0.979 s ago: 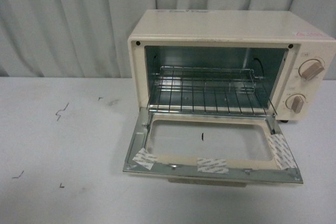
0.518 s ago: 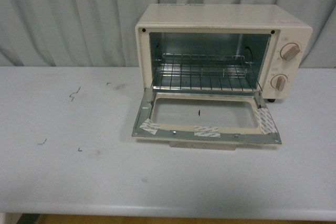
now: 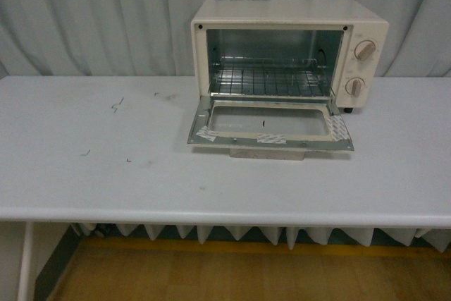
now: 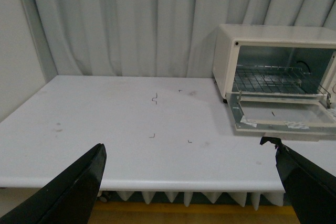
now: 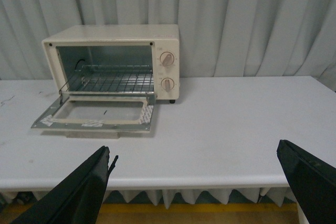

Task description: Open oven

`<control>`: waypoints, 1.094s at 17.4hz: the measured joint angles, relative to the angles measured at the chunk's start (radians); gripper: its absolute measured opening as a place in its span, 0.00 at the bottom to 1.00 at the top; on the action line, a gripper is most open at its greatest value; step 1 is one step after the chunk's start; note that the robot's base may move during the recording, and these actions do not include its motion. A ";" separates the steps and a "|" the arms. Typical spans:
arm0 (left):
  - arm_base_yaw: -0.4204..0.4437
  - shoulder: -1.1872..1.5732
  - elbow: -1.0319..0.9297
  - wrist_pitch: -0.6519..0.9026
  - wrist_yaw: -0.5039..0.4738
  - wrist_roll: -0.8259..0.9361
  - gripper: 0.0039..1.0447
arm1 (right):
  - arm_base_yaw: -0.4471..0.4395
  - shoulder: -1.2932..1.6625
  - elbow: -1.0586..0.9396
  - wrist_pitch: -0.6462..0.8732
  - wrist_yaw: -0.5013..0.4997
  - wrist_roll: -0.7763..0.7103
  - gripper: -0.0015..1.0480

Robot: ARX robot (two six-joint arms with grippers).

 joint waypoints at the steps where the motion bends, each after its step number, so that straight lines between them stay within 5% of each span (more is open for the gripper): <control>1: 0.000 0.000 0.000 -0.002 0.000 0.000 0.94 | 0.000 0.000 0.000 -0.002 0.000 0.000 0.94; 19: 0.000 0.000 0.000 -0.001 0.000 0.000 0.94 | 0.000 0.000 0.000 -0.002 0.000 0.000 0.94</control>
